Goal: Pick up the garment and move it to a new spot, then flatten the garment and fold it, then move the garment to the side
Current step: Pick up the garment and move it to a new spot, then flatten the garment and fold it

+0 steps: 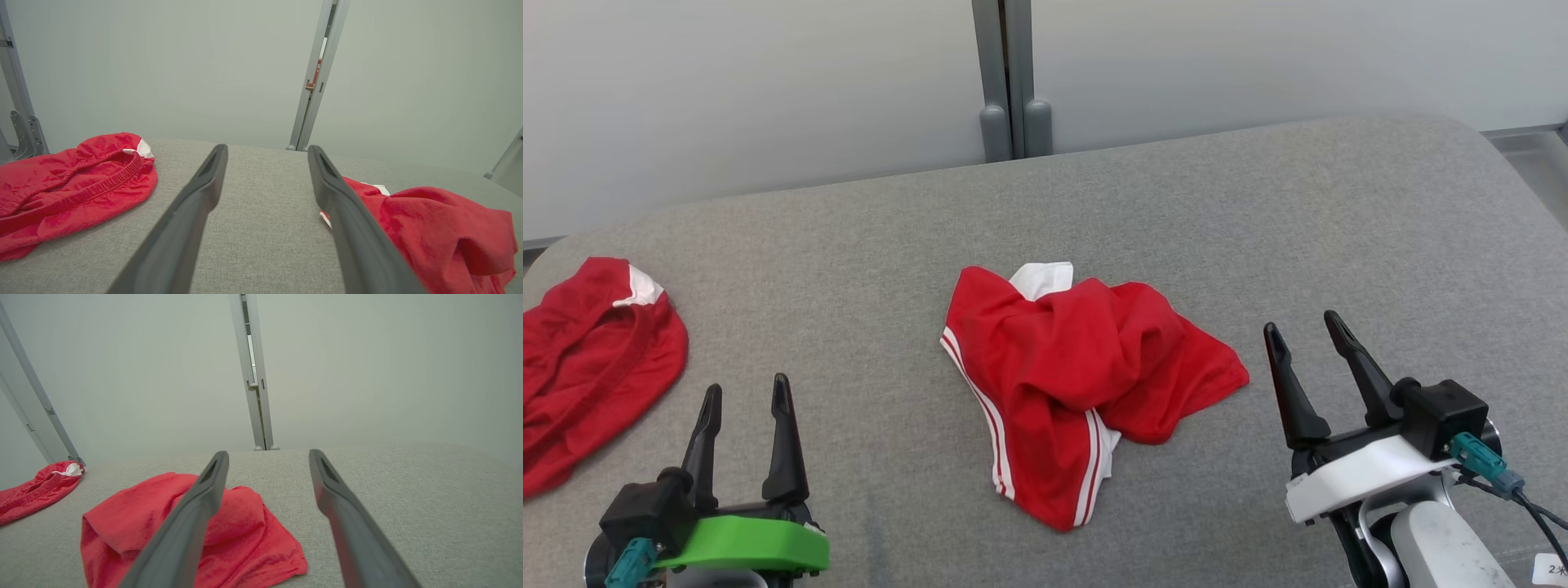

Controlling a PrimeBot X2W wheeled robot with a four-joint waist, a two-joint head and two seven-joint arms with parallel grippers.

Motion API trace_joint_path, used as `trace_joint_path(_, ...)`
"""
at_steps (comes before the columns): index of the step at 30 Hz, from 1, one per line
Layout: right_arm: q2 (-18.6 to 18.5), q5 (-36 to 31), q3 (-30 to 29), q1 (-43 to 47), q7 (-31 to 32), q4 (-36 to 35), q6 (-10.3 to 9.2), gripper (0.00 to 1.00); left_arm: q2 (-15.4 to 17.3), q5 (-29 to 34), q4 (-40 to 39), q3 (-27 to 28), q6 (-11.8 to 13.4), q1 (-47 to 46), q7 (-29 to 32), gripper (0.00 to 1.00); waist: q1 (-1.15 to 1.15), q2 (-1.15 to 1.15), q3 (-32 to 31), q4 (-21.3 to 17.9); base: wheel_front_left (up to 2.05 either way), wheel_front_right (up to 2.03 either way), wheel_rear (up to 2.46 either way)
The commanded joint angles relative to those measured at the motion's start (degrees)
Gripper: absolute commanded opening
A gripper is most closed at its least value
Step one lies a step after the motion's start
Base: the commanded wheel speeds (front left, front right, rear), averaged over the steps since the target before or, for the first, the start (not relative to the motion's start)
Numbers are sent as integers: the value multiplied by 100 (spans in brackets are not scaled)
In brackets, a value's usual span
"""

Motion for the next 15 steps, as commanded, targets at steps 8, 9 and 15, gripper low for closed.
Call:
trace_joint_path(8, -18, -30, -18, -42, -17, -14, 0, 100, -210, 533, 72, 352, -209, -6, -1, 100, 0, 0, -11, -38, 0, 0, 0)
trace_joint_path(9, -16, -33, -20, -44, -18, -14, 0, 100, -229, 575, 78, 379, -237, -9, -1, 100, 0, 0, -10, -43, 0, 0, 0)
trace_joint_path(15, -15, -44, -38, -63, -17, -14, 0, 100, -320, 694, 123, 493, -334, -54, -1, 100, 0, 0, -1, -40, 0, 0, 0)
